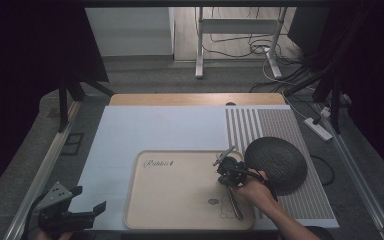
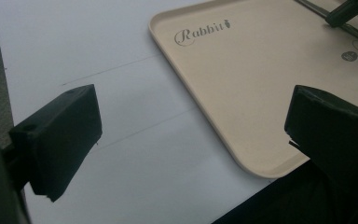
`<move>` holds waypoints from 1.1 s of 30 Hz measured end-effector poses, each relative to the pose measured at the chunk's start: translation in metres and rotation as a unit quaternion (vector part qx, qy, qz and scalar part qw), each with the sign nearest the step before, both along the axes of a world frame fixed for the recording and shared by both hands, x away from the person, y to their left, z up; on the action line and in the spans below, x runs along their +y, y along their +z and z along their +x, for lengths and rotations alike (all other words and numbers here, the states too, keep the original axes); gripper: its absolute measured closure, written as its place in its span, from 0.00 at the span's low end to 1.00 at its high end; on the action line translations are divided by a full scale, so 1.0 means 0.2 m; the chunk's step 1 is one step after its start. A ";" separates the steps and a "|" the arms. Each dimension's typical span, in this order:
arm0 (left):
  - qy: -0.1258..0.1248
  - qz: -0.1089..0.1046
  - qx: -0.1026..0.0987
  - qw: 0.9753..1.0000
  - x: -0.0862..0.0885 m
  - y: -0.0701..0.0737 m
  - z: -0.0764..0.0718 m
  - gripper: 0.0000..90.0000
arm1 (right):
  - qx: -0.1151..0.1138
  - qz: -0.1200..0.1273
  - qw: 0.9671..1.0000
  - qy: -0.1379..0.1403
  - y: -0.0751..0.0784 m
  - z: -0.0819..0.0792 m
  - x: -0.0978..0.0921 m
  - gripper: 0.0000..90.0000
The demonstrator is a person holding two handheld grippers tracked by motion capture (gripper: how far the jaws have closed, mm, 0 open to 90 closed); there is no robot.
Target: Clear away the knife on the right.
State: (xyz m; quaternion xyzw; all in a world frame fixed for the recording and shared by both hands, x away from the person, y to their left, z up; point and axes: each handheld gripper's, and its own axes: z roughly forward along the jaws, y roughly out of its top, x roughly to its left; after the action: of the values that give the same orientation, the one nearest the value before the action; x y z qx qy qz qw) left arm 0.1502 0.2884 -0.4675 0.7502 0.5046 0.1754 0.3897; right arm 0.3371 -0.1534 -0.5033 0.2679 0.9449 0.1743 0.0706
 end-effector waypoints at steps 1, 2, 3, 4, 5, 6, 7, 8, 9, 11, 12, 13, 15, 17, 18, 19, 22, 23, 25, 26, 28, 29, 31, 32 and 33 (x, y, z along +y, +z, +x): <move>0.000 0.000 0.000 1.000 0.00 0.00 0.00 0.05 | 0.001 0.000 1.000 -0.003 0.00 0.00 -0.01 1.00; 0.000 0.000 0.000 1.000 0.00 0.00 0.00 0.05 | 0.002 0.000 1.000 -0.007 0.00 0.00 -0.03 1.00; 0.000 -0.001 0.000 1.000 0.00 0.00 0.00 0.05 | 0.003 0.002 1.000 -0.010 0.00 0.00 -0.04 1.00; 0.001 -0.001 0.000 1.000 0.00 0.00 0.00 0.05 | 0.005 0.004 1.000 -0.015 0.00 0.01 -0.06 1.00; 0.001 -0.002 0.000 1.000 0.00 0.00 0.00 0.05 | 0.007 0.005 1.000 -0.017 0.00 0.01 -0.07 1.00; 0.001 -0.002 0.000 1.000 0.00 0.00 0.00 0.05 | 0.009 0.006 1.000 -0.020 0.00 0.01 -0.09 1.00; 0.001 -0.002 0.000 1.000 0.00 0.00 0.00 0.05 | 0.010 0.008 1.000 -0.022 0.01 0.01 -0.10 1.00; 0.001 -0.002 0.000 1.000 0.00 0.00 0.00 0.05 | 0.012 0.009 1.000 -0.024 0.01 0.01 -0.12 1.00; 0.001 -0.001 0.000 1.000 0.00 0.00 0.00 0.05 | 0.012 0.010 1.000 -0.026 0.01 0.01 -0.13 1.00; 0.001 -0.001 0.000 1.000 0.00 0.00 0.00 0.05 | 0.015 0.014 0.999 -0.031 0.01 0.01 -0.16 1.00; 0.001 -0.002 0.000 1.000 0.00 0.00 0.00 0.05 | 0.018 0.018 0.999 -0.032 0.01 0.01 -0.18 1.00; 0.001 -0.001 0.000 1.000 0.00 0.00 0.00 0.05 | 0.020 0.018 0.999 -0.034 0.01 0.01 -0.18 1.00; 0.001 -0.001 0.000 1.000 0.00 0.00 0.00 0.05 | 0.022 0.016 0.999 -0.034 0.01 0.00 -0.20 1.00; 0.001 -0.002 0.000 1.000 0.00 0.00 0.00 0.05 | 0.024 0.015 0.999 -0.036 0.01 0.00 -0.22 1.00; 0.001 -0.002 0.001 1.000 0.00 0.00 0.00 0.05 | 0.025 0.017 0.999 -0.036 0.01 0.00 -0.22 1.00; 0.001 -0.002 0.001 1.000 0.00 0.00 0.00 0.05 | 0.027 0.018 0.999 -0.037 0.01 0.00 -0.23 1.00; 0.001 -0.001 0.000 1.000 0.00 0.00 0.00 0.05 | 0.029 0.017 0.999 -0.037 0.01 0.00 -0.23 1.00; 0.001 -0.001 0.001 1.000 0.00 0.00 0.00 0.05 | 0.030 0.015 0.999 -0.038 0.01 0.00 -0.23 1.00; 0.000 -0.001 0.001 1.000 0.00 0.00 0.00 0.05 | 0.032 0.014 0.999 -0.039 0.02 0.00 -0.23 1.00; 0.000 -0.001 0.001 1.000 0.00 0.00 0.00 0.05 | 0.035 0.015 0.998 -0.041 0.02 0.01 -0.23 1.00; 0.000 -0.002 0.002 1.000 0.00 0.00 0.00 0.05 | 0.041 0.018 0.998 -0.045 0.02 0.01 -0.23 1.00; 0.000 -0.002 0.002 1.000 0.00 0.00 0.00 0.05 | 0.041 0.018 0.998 -0.045 0.02 0.01 -0.23 1.00; 0.000 -0.003 0.002 1.000 0.00 0.00 0.00 0.05 | 0.045 0.021 0.998 -0.046 0.02 0.02 -0.24 1.00; 0.000 -0.003 0.002 1.000 0.00 0.00 0.00 0.05 | 0.046 0.022 0.997 -0.049 0.02 0.02 -0.24 0.99; -0.001 -0.003 0.002 1.000 0.00 0.00 0.00 0.05 | 0.045 0.023 0.997 -0.050 0.02 0.02 -0.23 0.99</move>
State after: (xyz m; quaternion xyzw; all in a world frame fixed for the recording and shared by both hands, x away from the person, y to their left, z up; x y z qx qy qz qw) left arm 0.1508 0.2889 -0.4676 0.7499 0.5051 0.1722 0.3910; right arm 0.3407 -0.2004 -0.4989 0.3238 0.9283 0.1802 0.0308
